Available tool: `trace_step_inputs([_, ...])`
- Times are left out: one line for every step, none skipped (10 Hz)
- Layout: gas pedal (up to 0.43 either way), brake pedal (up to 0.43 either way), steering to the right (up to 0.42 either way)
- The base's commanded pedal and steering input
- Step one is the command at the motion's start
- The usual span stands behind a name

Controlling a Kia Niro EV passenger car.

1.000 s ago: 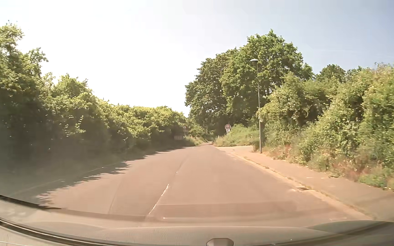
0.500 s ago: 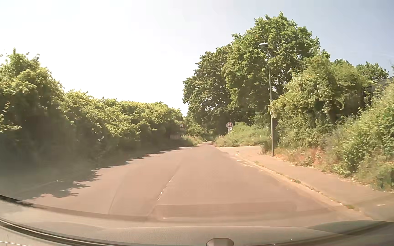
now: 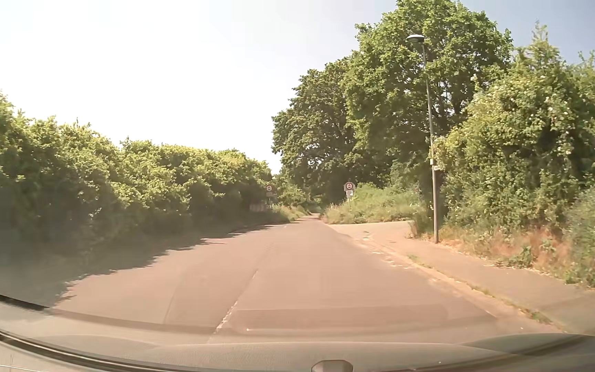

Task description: Follow the waypoints while adhering to traffic rules and regulations

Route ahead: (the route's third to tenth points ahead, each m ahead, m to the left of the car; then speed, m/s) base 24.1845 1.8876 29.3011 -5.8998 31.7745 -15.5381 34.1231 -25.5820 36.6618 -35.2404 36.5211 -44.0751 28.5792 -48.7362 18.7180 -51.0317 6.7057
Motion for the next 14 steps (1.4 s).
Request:
trace_step_inputs([0.000,0.238,0.007])
trace_step_inputs([0.000,0.232,0.008])
trace_step_inputs([0.000,0.232,0.008])
trace_step_inputs([0.000,0.232,0.009])
trace_step_inputs([0.000,0.226,0.009])
trace_step_inputs([0.000,0.207,0.009])
trace_step_inputs([0.000,0.201,0.009])
trace_step_inputs([0.000,0.195,0.009])
trace_step_inputs([0.000,0.195,0.009])
trace_step_inputs([0.000,0.195,0.009])
trace_step_inputs([0.000,0.195,0.008])
trace_step_inputs([0.000,0.195,0.009])
trace_step_inputs([0.000,0.195,0.009])
trace_step_inputs([0.000,0.195,0.009])
